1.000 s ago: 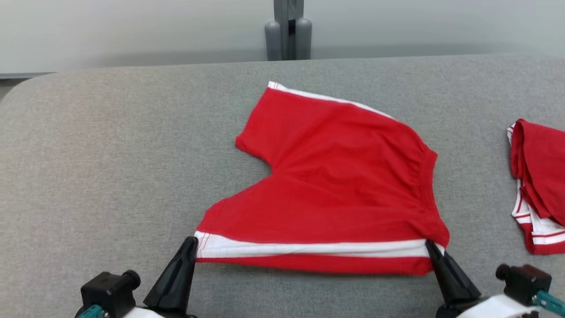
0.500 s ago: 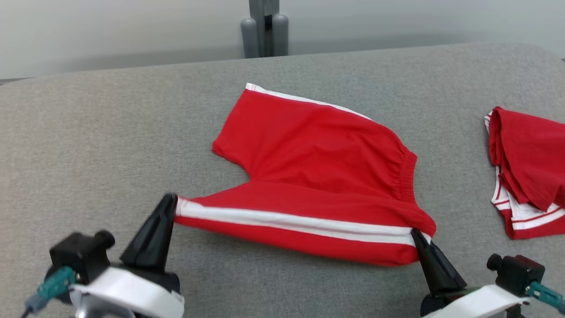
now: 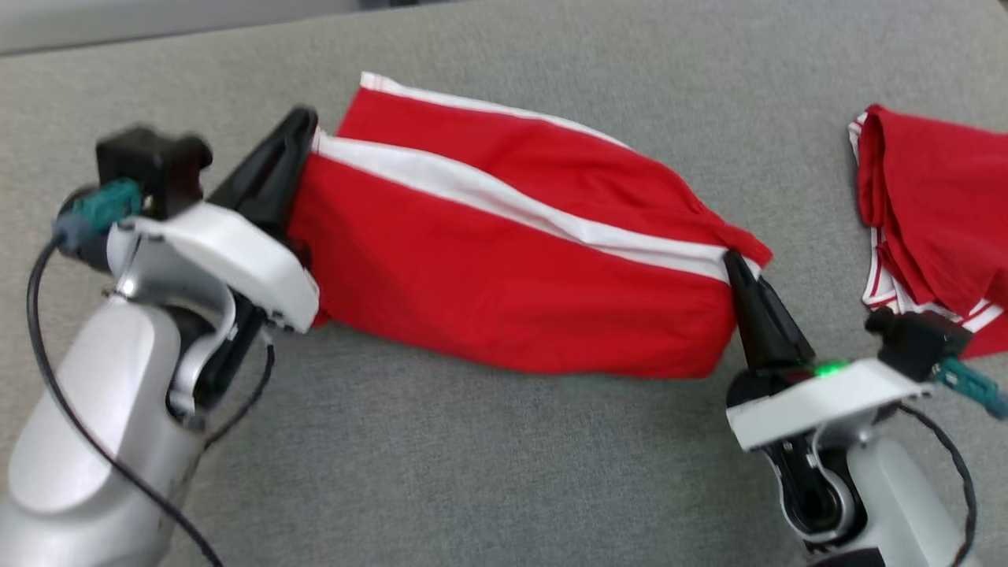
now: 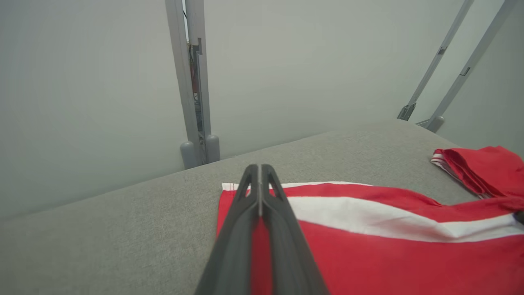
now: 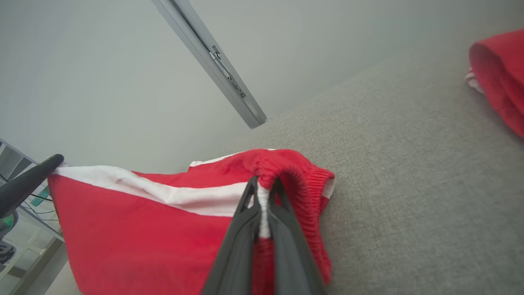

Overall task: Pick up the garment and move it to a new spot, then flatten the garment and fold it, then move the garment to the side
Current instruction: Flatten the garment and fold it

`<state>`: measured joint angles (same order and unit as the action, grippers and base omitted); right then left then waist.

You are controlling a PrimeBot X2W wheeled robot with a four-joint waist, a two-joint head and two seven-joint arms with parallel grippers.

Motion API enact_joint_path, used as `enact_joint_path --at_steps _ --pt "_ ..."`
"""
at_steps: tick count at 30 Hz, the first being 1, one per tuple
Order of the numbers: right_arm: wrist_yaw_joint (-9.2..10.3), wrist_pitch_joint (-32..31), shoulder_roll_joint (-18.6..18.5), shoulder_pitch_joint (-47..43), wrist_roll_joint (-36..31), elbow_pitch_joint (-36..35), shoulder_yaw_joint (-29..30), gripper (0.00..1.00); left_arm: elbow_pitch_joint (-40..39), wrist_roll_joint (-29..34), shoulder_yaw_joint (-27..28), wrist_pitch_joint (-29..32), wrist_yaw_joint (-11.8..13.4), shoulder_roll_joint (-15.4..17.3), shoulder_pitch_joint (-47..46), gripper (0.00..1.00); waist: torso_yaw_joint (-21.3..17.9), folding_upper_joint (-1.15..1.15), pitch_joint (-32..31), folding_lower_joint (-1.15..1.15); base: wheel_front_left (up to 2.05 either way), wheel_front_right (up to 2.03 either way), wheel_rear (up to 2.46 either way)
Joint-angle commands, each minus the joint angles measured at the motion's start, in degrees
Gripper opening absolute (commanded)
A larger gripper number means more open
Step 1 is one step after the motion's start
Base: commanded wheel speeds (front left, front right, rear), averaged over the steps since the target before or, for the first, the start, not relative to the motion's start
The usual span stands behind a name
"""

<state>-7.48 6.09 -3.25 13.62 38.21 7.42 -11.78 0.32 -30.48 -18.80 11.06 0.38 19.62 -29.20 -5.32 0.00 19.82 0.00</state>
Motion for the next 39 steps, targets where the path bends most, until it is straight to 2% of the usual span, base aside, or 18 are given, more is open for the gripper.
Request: enact_joint_path --at_steps 1,8,23,24,25,26,27,28,32,34,39 --pt "-0.04 1.00 0.10 3.77 0.17 2.28 -0.89 0.00 4.55 1.06 -0.58 -0.14 -1.42 -0.13 -5.34 0.00 -2.36 0.00 3.96 0.00 0.00 0.00 0.00" --pt "-0.04 4.04 0.12 12.82 3.01 9.84 -4.66 0.00 20.97 2.65 -2.23 -2.59 -4.66 -1.50 -18.09 0.00 -5.04 0.00 8.08 0.00 0.00 0.00 0.00" --pt "-0.04 8.36 0.16 23.97 9.05 18.59 -11.75 0.00 44.11 2.95 -3.21 -9.89 -6.85 -2.99 -31.98 0.00 -7.68 0.00 11.43 0.00 0.00 0.00 0.00" --pt "-0.04 8.40 0.20 24.60 9.43 20.08 -12.76 0.35 46.69 2.36 -3.50 -9.20 -7.05 -3.15 -32.51 0.00 -7.72 0.00 11.58 0.00 0.00 0.00 0.00" --pt "-0.04 8.46 0.14 24.98 9.11 20.79 -13.46 0.59 47.74 2.14 -3.62 -9.17 -7.18 -3.29 -32.73 0.00 -7.68 0.00 11.56 0.00 0.00 0.00 0.00" --pt "-0.04 8.61 0.16 25.23 9.29 21.18 -13.57 1.00 48.70 1.60 -3.59 -9.00 -7.29 -3.52 -32.87 0.22 -7.63 0.00 11.55 0.00 0.00 0.00 0.00" --pt "-0.05 8.62 0.16 25.28 9.71 21.62 -13.92 1.00 49.43 1.05 -3.48 -9.22 -7.34 -3.84 -32.99 0.49 -7.52 0.00 11.54 0.00 0.00 0.00 0.00" --pt "-0.05 8.62 0.02 25.26 9.91 22.05 -14.10 1.00 49.90 0.96 -3.62 -9.77 -7.39 -3.98 -33.11 1.00 -7.39 0.00 11.56 0.00 0.00 0.00 0.00" --pt "-0.05 9.01 -0.90 24.02 9.80 22.39 -13.81 1.00 50.59 0.47 -3.70 -12.49 -7.52 -4.46 -32.52 1.00 -6.76 0.00 11.32 0.00 0.00 0.00 0.00" --pt "-0.02 9.12 -2.77 21.62 8.47 21.23 -12.72 1.00 49.86 0.59 -3.38 -16.99 -7.12 -4.67 -30.56 1.00 -5.95 0.00 10.70 0.00 0.00 0.00 0.00" --pt "-0.04 9.11 -3.82 16.60 3.08 14.35 -6.71 1.00 45.16 1.11 -2.40 -23.87 -5.31 -4.22 -26.04 1.00 -4.87 0.00 9.48 0.00 0.00 0.00 0.00"
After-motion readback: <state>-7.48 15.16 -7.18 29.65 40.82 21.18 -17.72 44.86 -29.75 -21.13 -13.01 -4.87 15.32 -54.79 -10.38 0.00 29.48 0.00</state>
